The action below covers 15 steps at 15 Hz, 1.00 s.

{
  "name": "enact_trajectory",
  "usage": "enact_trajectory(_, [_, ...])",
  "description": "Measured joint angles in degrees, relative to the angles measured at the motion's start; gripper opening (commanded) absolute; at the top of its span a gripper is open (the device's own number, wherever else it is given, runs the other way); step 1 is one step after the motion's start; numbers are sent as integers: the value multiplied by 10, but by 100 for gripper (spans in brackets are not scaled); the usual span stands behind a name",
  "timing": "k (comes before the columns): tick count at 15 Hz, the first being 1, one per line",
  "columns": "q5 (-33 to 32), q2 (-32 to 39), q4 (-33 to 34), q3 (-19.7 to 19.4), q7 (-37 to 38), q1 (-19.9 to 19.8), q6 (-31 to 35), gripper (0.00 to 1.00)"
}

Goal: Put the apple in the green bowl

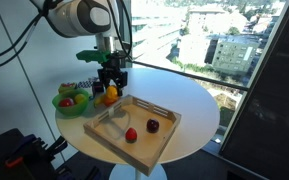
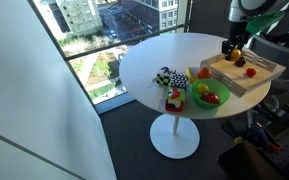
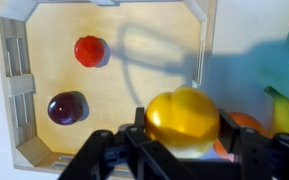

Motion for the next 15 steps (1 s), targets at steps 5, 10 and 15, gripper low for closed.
enact_trajectory(5, [-1, -52, -46, 27, -23, 11, -8, 44])
enact_trajectory(10, [-1, -110, -82, 49, -52, 21, -24, 44])
enact_trajectory(15, [1, -130, -104, 67, -56, 38, -29, 44])
